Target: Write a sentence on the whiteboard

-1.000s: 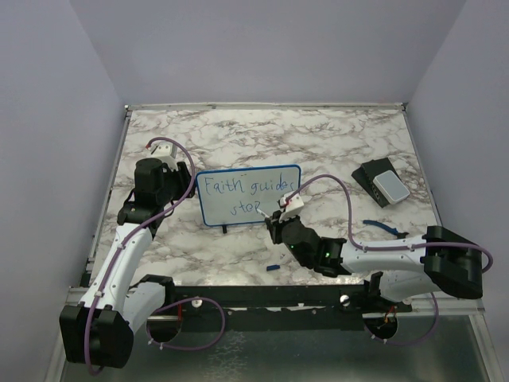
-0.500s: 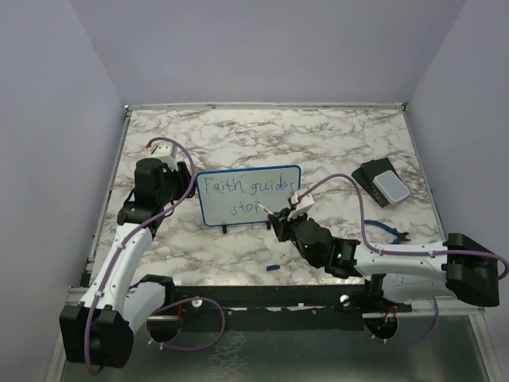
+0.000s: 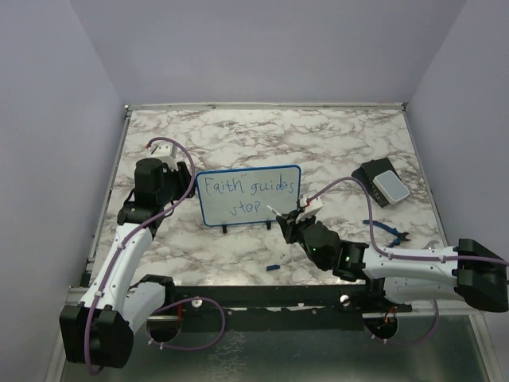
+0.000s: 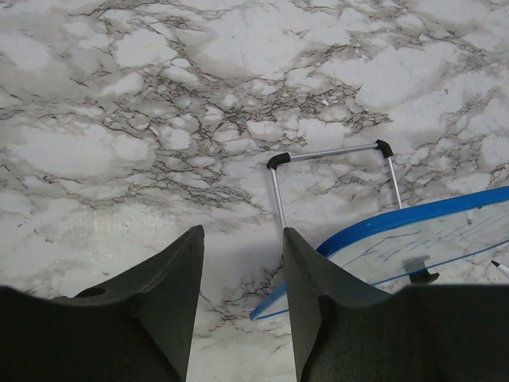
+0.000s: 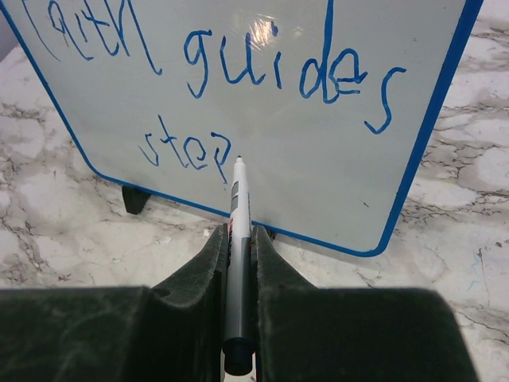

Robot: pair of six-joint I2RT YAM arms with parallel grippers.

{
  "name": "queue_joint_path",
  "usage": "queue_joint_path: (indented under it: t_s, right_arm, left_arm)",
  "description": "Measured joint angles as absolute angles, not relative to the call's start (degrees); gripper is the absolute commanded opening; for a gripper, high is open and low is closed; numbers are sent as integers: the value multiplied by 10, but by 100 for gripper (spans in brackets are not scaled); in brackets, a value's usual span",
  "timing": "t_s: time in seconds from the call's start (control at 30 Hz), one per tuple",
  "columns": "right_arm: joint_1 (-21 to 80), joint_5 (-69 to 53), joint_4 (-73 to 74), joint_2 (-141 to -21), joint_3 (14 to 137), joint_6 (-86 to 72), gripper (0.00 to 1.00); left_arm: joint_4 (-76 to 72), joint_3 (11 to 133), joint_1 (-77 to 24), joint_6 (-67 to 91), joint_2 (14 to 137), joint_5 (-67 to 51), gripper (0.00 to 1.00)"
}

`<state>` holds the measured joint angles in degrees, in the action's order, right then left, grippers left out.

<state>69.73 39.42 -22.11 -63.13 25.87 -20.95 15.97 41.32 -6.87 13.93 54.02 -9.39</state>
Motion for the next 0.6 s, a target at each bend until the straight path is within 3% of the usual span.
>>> queue_joint_path:
  t_s: [0.6]
  right_arm:
    - [694,402,-244,-672,255,-194,1]
  left_arm:
    - [160,413,-69,139,540,-94,46]
